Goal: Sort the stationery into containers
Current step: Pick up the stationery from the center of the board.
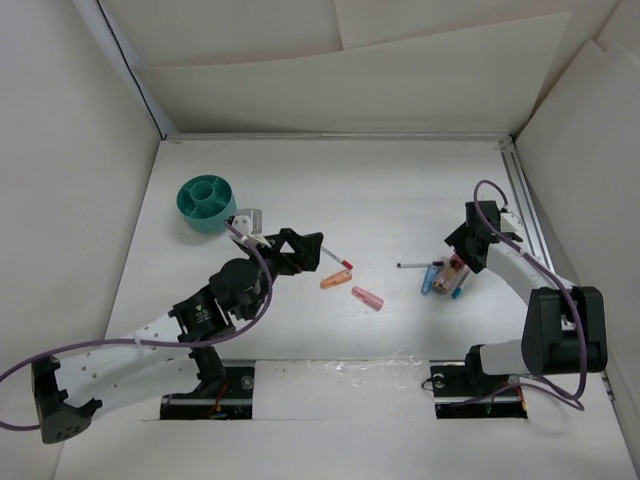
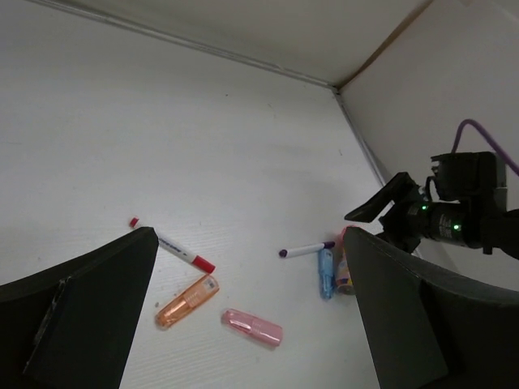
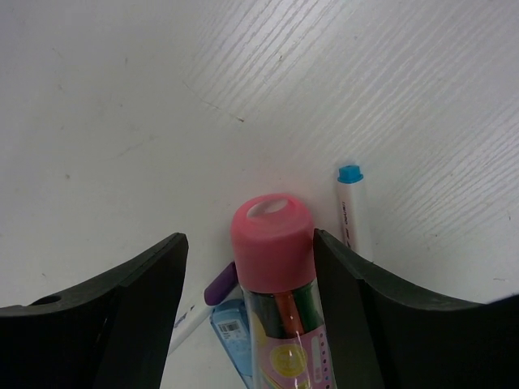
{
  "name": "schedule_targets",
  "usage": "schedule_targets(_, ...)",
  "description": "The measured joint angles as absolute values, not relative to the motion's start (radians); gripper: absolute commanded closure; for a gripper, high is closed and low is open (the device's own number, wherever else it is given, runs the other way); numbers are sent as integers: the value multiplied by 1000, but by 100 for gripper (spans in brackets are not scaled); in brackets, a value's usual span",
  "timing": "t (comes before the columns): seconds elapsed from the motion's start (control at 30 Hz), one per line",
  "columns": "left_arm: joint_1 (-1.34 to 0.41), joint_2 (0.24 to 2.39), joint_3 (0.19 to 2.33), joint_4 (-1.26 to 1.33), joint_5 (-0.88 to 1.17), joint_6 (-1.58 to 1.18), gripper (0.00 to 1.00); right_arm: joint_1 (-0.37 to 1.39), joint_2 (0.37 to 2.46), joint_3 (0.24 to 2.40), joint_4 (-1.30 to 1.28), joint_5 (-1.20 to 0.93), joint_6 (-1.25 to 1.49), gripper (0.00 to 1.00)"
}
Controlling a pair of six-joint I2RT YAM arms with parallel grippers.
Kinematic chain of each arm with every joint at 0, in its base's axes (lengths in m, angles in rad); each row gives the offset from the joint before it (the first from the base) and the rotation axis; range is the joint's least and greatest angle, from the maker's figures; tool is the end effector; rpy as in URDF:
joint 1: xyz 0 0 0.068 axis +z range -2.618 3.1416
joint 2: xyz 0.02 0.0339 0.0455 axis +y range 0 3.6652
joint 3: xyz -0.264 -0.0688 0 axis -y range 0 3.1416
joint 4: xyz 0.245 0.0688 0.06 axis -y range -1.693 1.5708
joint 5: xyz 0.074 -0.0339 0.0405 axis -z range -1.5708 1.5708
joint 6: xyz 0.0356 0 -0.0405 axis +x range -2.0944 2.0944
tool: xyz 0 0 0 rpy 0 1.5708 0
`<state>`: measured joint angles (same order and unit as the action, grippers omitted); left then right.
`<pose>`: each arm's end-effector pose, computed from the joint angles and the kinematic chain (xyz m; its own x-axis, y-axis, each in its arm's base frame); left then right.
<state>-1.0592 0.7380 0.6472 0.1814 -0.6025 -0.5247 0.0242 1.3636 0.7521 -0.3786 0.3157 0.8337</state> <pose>0.1043 -0.1445 0.3380 -0.1832 -0.5169 -0.8362 0.4048 0.7355 -0.5433 0.2601 -0.0048 0.1902 -0.4528 0.6931 -0.5609 0.7179 0.6565 0.2317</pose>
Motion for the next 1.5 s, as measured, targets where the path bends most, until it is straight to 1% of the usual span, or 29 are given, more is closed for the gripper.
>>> schedule_targets(0.17, -1059, 839, 673, 112, -636, -571, 0, 19, 1370, 752, -376, 302, 834, 31)
schedule_targets(0.3, -1059, 852, 669, 71, -642, -593, 0, 19, 1373, 752, -375, 301, 832, 40)
schedule_targets(0.47, -1059, 802, 631, 113, -621, -580, 0, 19, 1407, 752, -373, 293, 831, 41)
schedule_targets(0.53, -1059, 807, 628, 125, -604, -572, 0, 19, 1420, 752, -373, 282, 831, 37)
schedule_targets(0.57, -1059, 813, 628, 132, -596, -570, 0, 19, 1425, 752, -373, 279, 831, 37)
schedule_targets(0.6, -1058, 822, 628, 137, -590, -570, 0, 19, 1430, 752, -372, 275, 830, 40)
schedule_targets(0.63, -1058, 831, 628, 138, -584, -571, 0, 19, 1435, 752, -372, 271, 830, 52)
schedule_targets(0.67, -1056, 843, 628, 138, -580, -573, 0, 19, 1441, 752, -372, 270, 827, 57)
schedule_targets(0.73, -1043, 869, 629, 136, -558, -577, 0, 19, 1441, 752, -361, 265, 831, 63)
schedule_targets(0.8, -1031, 900, 633, 130, -543, -581, 0, 19, 1441, 752, -361, 264, 828, 63)
schedule_targets(0.83, -1029, 917, 637, 125, -532, -582, 0, 19, 1441, 752, -361, 264, 828, 66)
schedule_targets(0.97, -1026, 970, 662, 113, -490, -584, 0, 19, 1421, 750, -366, 265, 828, 66)
schedule_targets(1.2, -1026, 980, 672, 127, -429, -579, 2, 48, 1296, 762, -418, 325, 825, 69)
schedule_targets(1.3, -1026, 981, 677, 134, -392, -569, 2, 102, 1241, 793, -451, 360, 813, 71)
schedule_targets(1.33, -1026, 986, 685, 134, -378, -564, 5, 125, 1229, 810, -459, 372, 807, 73)
schedule_targets(1.5, -1026, 1029, 748, 138, -295, -542, 8, 264, 1213, 918, -474, 418, 767, 74)
